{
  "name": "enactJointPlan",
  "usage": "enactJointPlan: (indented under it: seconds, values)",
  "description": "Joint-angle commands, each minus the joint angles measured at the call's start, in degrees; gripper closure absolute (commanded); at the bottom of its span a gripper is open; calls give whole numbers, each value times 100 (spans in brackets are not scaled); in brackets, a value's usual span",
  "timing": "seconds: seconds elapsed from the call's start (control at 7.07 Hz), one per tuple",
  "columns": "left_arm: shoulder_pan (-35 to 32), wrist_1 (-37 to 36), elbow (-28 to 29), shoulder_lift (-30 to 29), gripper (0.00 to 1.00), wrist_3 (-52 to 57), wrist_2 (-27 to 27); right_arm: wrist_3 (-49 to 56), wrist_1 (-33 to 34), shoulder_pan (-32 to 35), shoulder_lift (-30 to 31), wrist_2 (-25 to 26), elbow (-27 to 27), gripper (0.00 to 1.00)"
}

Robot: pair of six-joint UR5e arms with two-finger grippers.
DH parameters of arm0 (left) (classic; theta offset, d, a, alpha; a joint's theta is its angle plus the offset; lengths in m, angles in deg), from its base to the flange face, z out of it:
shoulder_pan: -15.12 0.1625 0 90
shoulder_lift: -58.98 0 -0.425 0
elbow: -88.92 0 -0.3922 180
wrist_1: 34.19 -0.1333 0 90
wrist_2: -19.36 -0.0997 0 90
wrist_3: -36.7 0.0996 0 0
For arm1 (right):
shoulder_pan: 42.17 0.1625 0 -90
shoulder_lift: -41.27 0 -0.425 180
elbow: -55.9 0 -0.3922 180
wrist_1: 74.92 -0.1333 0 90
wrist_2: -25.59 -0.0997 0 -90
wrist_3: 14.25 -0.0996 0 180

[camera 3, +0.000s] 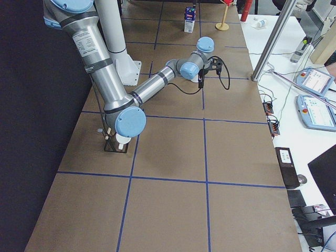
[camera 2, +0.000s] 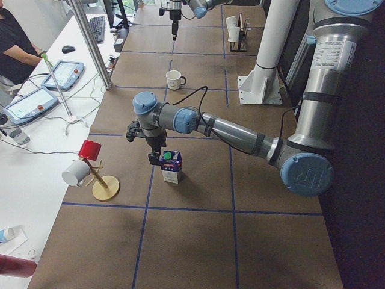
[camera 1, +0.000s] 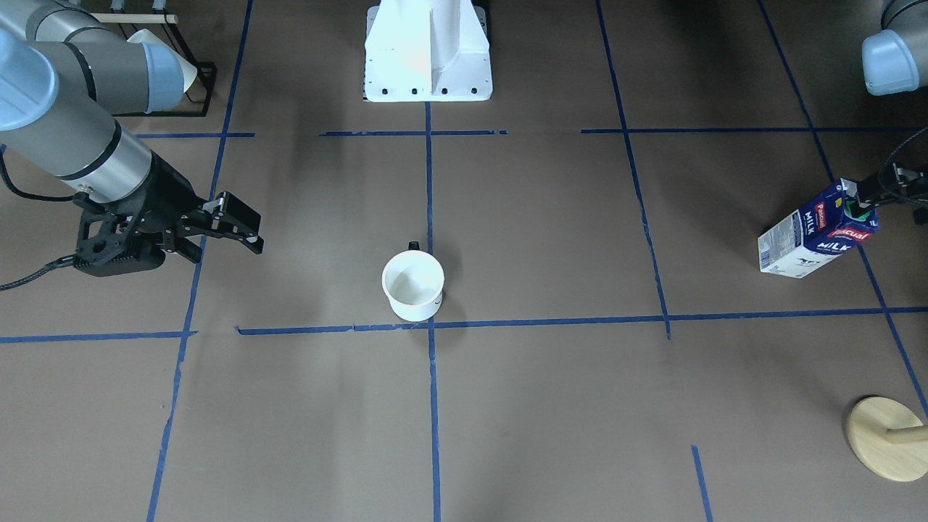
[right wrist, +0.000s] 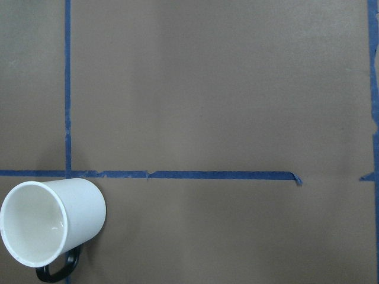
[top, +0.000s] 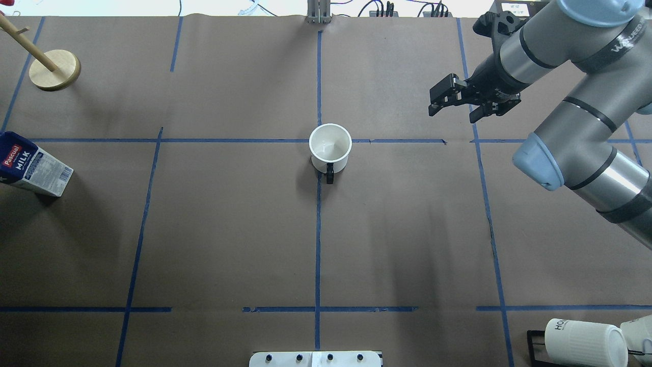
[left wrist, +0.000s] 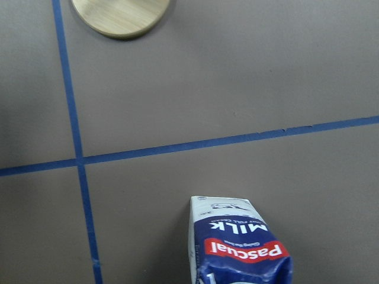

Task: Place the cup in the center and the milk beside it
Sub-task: 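Open the right gripper and lift it away from the mug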

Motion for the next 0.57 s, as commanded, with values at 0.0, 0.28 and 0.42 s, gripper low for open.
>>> enactJointPlan:
  seconds: [0.0,0.28,0.42]
  values:
    - [274,0,2,38,0,0,-88,-29,-2,-66,-12,20,8,0]
    - [529,0,124,47,0,9,-88,-28,-2,-110,-3,29,8,0]
    - [626,9,186,47,0,18,-184,-29,-2,-119,6,29,8,0]
